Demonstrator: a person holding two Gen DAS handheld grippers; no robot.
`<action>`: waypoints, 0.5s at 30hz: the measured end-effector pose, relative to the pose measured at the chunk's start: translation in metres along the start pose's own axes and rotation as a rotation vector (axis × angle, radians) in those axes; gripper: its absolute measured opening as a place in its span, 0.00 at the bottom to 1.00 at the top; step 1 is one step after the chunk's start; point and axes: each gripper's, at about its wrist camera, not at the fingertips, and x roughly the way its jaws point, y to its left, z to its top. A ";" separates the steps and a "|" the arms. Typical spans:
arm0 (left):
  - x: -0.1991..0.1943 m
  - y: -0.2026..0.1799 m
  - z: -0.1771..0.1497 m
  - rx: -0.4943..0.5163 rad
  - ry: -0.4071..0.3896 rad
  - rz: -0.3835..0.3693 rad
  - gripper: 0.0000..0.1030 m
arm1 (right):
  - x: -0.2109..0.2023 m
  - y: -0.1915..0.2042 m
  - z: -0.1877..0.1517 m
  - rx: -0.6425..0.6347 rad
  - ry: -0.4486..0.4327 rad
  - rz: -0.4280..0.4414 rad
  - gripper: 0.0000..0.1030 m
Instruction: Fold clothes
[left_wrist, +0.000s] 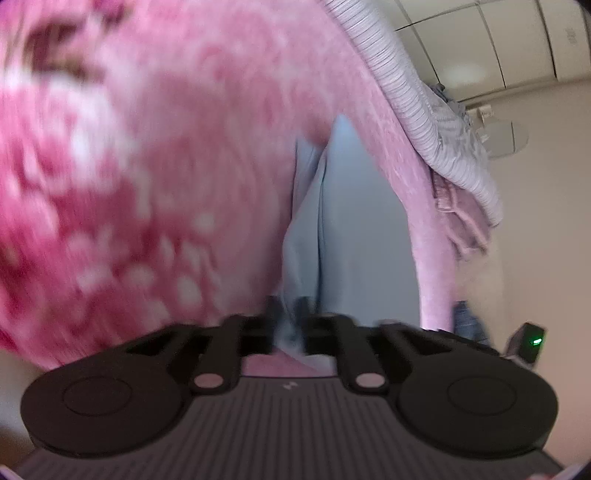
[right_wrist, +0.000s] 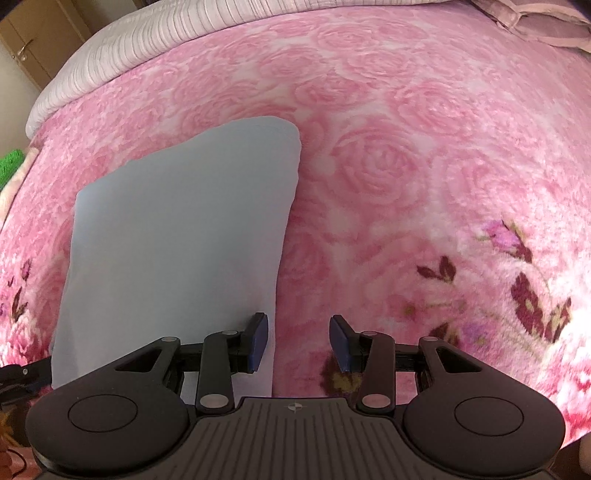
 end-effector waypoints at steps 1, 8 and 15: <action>-0.005 -0.003 0.001 0.021 -0.018 0.008 0.03 | -0.001 0.000 -0.001 0.005 -0.002 0.003 0.41; -0.001 -0.003 -0.015 0.123 -0.034 0.201 0.00 | -0.002 0.017 -0.014 -0.049 -0.058 -0.057 0.41; -0.027 -0.017 -0.019 0.135 -0.098 0.166 0.00 | -0.009 0.022 -0.019 -0.080 -0.095 -0.093 0.41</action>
